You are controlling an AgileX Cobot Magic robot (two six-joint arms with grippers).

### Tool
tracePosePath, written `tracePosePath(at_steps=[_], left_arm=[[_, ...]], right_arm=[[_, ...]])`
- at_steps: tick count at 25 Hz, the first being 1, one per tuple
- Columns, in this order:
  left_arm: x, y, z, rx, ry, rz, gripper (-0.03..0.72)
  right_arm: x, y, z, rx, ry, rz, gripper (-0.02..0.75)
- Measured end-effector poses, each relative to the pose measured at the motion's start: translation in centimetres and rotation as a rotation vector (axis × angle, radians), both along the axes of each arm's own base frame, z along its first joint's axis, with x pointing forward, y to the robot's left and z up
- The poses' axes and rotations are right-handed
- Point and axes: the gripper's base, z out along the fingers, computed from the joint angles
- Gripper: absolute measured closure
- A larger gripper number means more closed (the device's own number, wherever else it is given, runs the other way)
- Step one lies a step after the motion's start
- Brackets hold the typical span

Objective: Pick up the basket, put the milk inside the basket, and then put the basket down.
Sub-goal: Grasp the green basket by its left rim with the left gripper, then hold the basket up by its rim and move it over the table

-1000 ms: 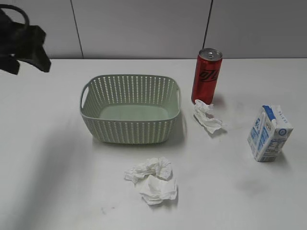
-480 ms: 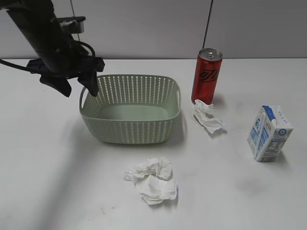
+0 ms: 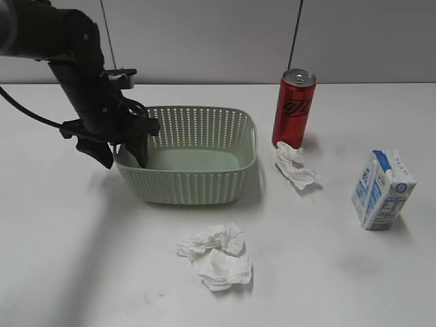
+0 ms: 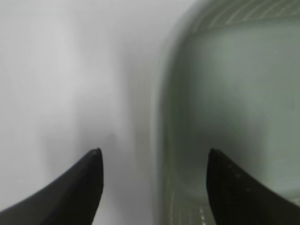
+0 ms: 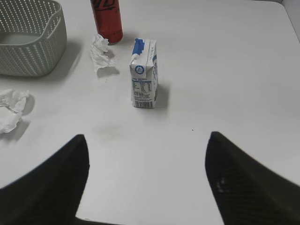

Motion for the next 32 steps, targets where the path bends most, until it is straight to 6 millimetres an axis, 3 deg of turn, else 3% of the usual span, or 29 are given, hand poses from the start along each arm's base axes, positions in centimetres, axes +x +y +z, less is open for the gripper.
tracePosePath(at_steps=[4,10,13,20,32], left_arm=[[0.1,0.0,-0.1,-0.005,-0.010,0.004,0.285],[0.2,-0.1,0.0,-0.010,-0.014,0.009,0.589],[0.1,-0.1,0.0,-0.017,-0.011,0.014,0.687],[-0.3,-0.2,1.0,-0.029,0.002,0.016,0.688],[-2.7,0.4,8.6,-0.091,-0.033,0.099,0.688]], right_arm=[[0.0,-0.1,0.0,0.003,0.001,-0.010,0.153],[0.0,-0.1,0.0,0.006,0.001,-0.017,0.153],[0.0,-0.1,0.0,0.008,0.002,-0.018,0.153],[0.0,-0.1,0.0,0.009,0.002,-0.019,0.153],[0.0,-0.1,0.0,0.010,0.002,-0.019,0.153]])
